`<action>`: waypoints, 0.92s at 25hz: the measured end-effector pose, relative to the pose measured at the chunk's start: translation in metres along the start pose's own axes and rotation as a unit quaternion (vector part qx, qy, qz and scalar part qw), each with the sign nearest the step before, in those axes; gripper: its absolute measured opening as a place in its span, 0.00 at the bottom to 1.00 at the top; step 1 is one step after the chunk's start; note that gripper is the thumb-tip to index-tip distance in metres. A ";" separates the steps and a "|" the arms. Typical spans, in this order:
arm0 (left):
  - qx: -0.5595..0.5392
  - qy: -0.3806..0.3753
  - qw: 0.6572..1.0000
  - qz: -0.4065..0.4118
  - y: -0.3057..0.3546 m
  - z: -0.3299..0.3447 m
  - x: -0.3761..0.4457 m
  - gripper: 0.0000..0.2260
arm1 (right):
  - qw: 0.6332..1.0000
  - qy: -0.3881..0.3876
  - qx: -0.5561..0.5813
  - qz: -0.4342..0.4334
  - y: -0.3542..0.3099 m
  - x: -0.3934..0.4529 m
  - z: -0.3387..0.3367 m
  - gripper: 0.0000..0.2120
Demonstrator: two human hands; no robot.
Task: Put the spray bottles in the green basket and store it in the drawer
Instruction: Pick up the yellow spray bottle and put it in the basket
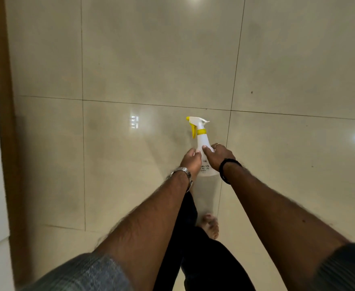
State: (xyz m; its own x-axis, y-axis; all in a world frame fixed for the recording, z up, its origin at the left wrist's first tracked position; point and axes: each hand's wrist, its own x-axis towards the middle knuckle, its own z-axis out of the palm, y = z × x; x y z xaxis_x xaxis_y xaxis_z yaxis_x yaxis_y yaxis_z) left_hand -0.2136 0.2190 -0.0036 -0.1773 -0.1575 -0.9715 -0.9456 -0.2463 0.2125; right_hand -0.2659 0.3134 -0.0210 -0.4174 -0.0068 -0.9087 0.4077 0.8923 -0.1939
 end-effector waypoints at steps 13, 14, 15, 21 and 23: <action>0.117 0.107 0.955 0.251 0.038 -0.060 -0.220 0.22 | 0.979 0.062 0.072 -0.182 -0.066 -0.222 -0.076 0.26; 0.107 0.115 0.953 0.260 0.032 -0.069 -0.234 0.22 | 0.976 0.064 0.076 -0.193 -0.071 -0.238 -0.072 0.27; 0.096 0.125 0.951 0.267 0.025 -0.078 -0.247 0.22 | 0.973 0.066 0.080 -0.205 -0.076 -0.254 -0.065 0.27; 0.069 0.199 0.926 0.315 -0.020 -0.143 -0.302 0.23 | 0.962 0.064 0.087 -0.252 -0.112 -0.326 -0.006 0.27; 0.063 0.219 0.918 0.324 -0.040 -0.169 -0.311 0.24 | 0.959 0.067 0.067 -0.266 -0.126 -0.346 0.020 0.28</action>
State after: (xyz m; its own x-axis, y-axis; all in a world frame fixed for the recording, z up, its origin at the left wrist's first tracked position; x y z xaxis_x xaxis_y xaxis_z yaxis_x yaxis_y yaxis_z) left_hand -0.0744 0.1161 0.3082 -0.6137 -0.6077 -0.5040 -0.7090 0.1434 0.6905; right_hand -0.1567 0.1945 0.3106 -0.6922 -0.3796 -0.6138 0.2048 0.7122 -0.6714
